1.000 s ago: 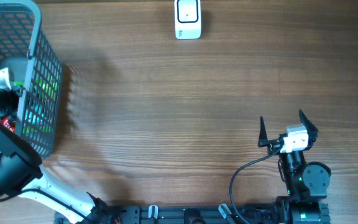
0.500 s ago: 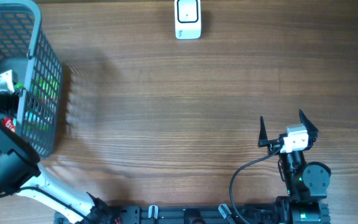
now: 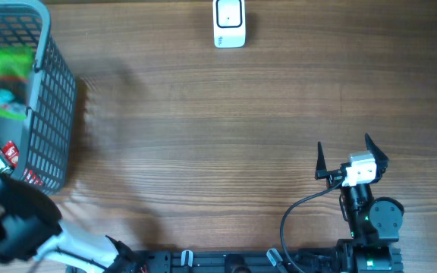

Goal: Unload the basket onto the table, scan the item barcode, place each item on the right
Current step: 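Grasp the green snack bag with the left gripper and lift it, then carry the green bag with the left gripper toward the scanner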

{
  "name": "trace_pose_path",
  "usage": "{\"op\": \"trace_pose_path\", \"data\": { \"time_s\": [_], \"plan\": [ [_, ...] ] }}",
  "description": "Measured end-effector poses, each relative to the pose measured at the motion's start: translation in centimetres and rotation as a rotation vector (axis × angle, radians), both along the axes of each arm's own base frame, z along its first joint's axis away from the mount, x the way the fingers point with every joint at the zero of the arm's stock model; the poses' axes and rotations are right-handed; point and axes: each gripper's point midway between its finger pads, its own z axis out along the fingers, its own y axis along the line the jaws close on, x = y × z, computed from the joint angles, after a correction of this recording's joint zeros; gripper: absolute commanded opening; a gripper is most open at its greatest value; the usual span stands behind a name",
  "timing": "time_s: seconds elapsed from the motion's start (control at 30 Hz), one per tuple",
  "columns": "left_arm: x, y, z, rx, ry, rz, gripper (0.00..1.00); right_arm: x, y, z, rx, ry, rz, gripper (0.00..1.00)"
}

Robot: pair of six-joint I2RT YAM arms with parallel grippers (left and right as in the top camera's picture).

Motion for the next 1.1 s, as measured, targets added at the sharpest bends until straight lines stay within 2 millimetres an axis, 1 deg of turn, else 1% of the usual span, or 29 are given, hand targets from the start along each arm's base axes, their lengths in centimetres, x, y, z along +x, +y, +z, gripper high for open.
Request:
{"op": "trace_pose_path", "data": {
  "time_s": [0.03, 0.07, 0.1, 0.17, 0.2, 0.23, 0.27, 0.3, 0.33, 0.37, 0.4, 0.43, 0.47, 0.5, 0.53, 0.57, 0.73, 0.8, 0.97, 1.07, 1.1],
  "plan": [
    [-0.2, 0.0, 2.8, 0.045, -0.055, 0.016, 0.04, 0.0, 0.0, 0.0, 0.0, 0.0, 0.0, 1.0],
    [-0.9, -0.1, 6.4, 0.104, -0.121, 0.041, 0.04, 0.0, 0.0, 0.0, 0.0, 0.0, 0.0, 1.0],
    [-1.6, -0.4, 8.9, 0.14, -0.168, 0.059, 0.04, 0.0, 0.0, 0.0, 0.0, 0.0, 0.0, 1.0],
    [-4.0, -1.7, 15.7, 0.219, -0.312, 0.121, 0.04, 0.0, 0.0, 0.0, 0.0, 0.0, 0.0, 1.0],
    [-5.1, -2.6, 18.1, 0.232, -0.371, 0.143, 0.04, 0.0, 0.0, 0.0, 0.0, 0.0, 0.0, 1.0],
    [-6.3, -3.5, 20.2, 0.228, -0.428, 0.166, 0.04, 0.0, 0.0, 0.0, 0.0, 0.0, 0.0, 1.0],
    [-7.4, -4.6, 21.9, 0.21, -0.479, 0.181, 0.04, 0.0, 0.0, 0.0, 0.0, 0.0, 0.0, 1.0],
    [-8.4, -6.1, 22.9, 0.156, -0.523, 0.192, 0.04, 0.0, 0.0, 0.0, 0.0, 0.0, 0.0, 1.0],
    [-9.2, -7.4, 23.3, 0.098, -0.548, 0.188, 0.04, 0.0, 0.0, 0.0, 0.0, 0.0, 0.0, 1.0],
    [-9.8, -9.3, 23.5, 0.016, -0.568, 0.173, 0.04, 0.0, 0.0, 0.0, 0.0, 0.0, 0.0, 1.0],
    [-10.1, -10.4, 23.3, -0.031, -0.569, 0.161, 0.04, 0.0, 0.0, 0.0, 0.0, 0.0, 0.0, 1.0],
    [-10.5, -12.3, 22.7, -0.111, -0.554, 0.137, 0.04, 0.0, 0.0, 0.0, 0.0, 0.0, 0.0, 1.0],
    [-10.6, -14.5, 22.0, -0.198, -0.53, 0.097, 0.04, 0.0, 0.0, 0.0, 0.0, 0.0, 0.0, 1.0],
    [-10.6, -15.7, 21.5, -0.237, -0.51, 0.076, 0.04, 0.0, 0.0, 0.0, 0.0, 0.0, 0.0, 1.0],
    [-10.6, -17.4, 20.5, -0.294, -0.469, 0.049, 0.04, 0.0, 0.0, 0.0, 0.0, 0.0, 0.0, 1.0],
    [-10.6, -19.9, 19.0, -0.367, -0.401, 0.004, 0.04, 0.0, 0.0, 0.0, 0.0, 0.0, 0.0, 1.0],
    [-10.2, -28.6, 15.4, -0.508, -0.186, -0.219, 0.04, 0.0, 0.0, 0.0, 0.0, 0.0, 0.0, 1.0],
    [-10.2, -31.5, 14.0, -0.525, -0.096, -0.292, 0.04, 0.0, 0.0, 0.0, 0.0, 0.0, 0.0, 1.0],
    [-9.5, -36.4, 11.1, -0.491, 0.05, -0.413, 0.04, 0.0, 0.0, 0.0, 0.0, 0.0, 0.0, 1.0],
    [-8.8, -39.7, 8.9, -0.469, 0.144, -0.491, 0.04, 0.0, 0.0, 0.0, 0.0, 0.0, 0.0, 1.0],
    [-8.6, -40.3, 8.3, -0.466, 0.167, -0.505, 0.04, 0.0, 0.0, 0.0, 0.0, 0.0, 0.0, 0.99]
  ]
}}
